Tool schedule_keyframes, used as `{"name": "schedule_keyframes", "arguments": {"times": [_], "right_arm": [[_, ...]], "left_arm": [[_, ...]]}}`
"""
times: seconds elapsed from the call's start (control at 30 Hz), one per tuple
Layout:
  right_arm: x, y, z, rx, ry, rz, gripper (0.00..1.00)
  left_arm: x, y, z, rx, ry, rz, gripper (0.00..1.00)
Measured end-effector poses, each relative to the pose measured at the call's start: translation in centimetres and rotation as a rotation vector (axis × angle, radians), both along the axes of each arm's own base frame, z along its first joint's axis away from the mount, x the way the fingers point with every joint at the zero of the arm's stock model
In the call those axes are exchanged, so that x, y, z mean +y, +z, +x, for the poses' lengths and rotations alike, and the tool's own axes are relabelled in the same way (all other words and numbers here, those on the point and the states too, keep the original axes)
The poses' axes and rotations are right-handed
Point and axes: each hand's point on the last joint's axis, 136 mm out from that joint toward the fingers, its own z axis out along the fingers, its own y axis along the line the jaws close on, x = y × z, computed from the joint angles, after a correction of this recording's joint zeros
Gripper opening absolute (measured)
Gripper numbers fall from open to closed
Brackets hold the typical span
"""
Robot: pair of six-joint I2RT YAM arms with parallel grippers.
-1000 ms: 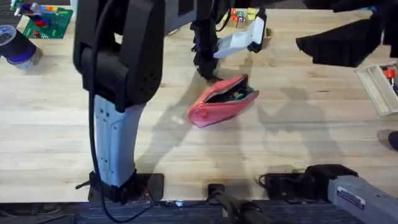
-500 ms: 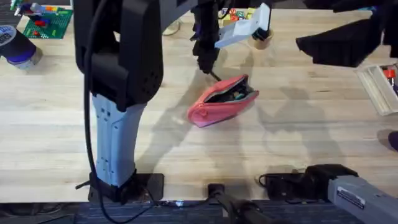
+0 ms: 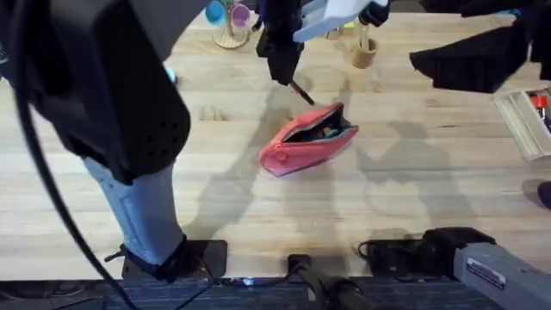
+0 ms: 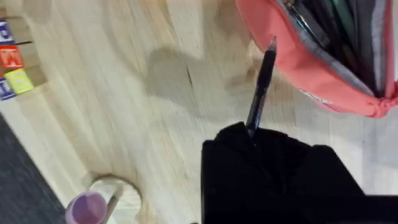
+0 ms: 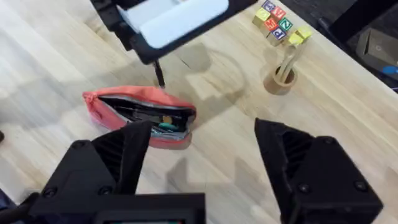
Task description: Unzip the bag, pick up the pens from the table one at a time and place them inside, then zip the bag closed.
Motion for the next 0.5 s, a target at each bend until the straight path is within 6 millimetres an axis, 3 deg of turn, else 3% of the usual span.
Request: {"name": "schedule_keyframes", "arguments": {"times": [0.4, 0.5], "right_arm": [[0.0, 0.0, 0.0, 0.000, 0.000, 0.000, 0.996], [0.0, 0.0, 0.0, 0.000, 0.000, 0.000, 0.996]], "left_arm": [[2.0, 5.7, -0.5, -0.141, 0.038, -0.073, 0.040], [2.5, 6.2, -1.3, -0.174, 0.040, -0.091, 0.040]]}}
